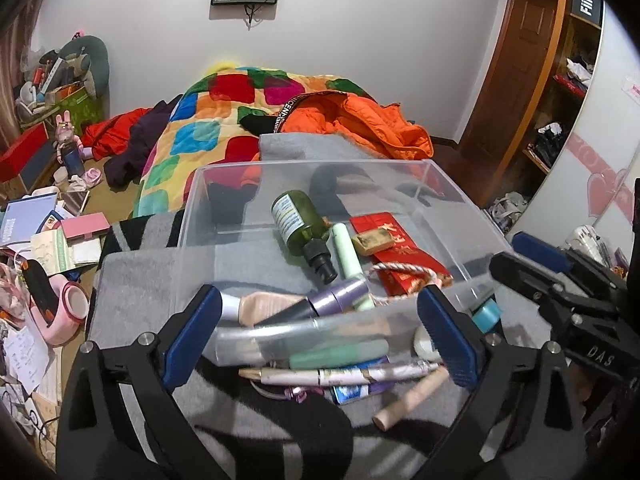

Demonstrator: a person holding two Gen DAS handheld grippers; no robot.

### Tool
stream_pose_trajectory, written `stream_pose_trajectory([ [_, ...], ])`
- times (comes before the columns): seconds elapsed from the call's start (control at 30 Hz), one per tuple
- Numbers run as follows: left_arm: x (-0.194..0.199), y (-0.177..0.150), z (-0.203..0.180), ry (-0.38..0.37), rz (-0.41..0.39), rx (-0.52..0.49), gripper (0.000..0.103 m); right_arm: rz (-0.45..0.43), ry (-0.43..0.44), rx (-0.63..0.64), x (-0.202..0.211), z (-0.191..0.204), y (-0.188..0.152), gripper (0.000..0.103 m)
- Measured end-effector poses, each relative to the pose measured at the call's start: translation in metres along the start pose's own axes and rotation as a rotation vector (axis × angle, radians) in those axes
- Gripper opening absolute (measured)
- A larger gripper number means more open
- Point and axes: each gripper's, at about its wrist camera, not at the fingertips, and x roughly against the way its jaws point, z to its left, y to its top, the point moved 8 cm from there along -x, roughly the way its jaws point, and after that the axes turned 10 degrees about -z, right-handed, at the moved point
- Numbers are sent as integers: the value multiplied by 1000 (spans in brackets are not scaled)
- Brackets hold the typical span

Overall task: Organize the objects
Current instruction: 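Withdraw both tools and lower them over the blue tape roll and beige tube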

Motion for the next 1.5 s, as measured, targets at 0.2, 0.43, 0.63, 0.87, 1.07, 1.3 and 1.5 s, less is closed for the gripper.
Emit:
stream_pose_trajectory([
  [0.2, 13, -16, -6, 15, 9, -38, 101, 4, -45, 6, 16, -16, -11, 63],
  [0.43, 18, -42, -8, -10, 59, -6, 101, 58, -72, -23, 20, -35, -37, 63],
  [0.63, 13, -71, -26, -37, 116, -37, 101, 109, -76, -45, 16, -43, -59, 63],
  [0.87, 0, -100, -49, -68, 170, -92, 101, 146, -62, -61, 5, -41, -73, 63],
  [1.07, 0, -100, -56, -80, 151, -95, 84, 154, -30, -91, -10, -36, -72, 63],
  [1.3, 7, -101, -59, -95, 138, -109, 50, 148, -11, -70, -12, -25, -76, 35],
  [1.5, 19, -101, -61, -145, 147, -73, 28, 126, -15, -86, -1, -30, -73, 35],
])
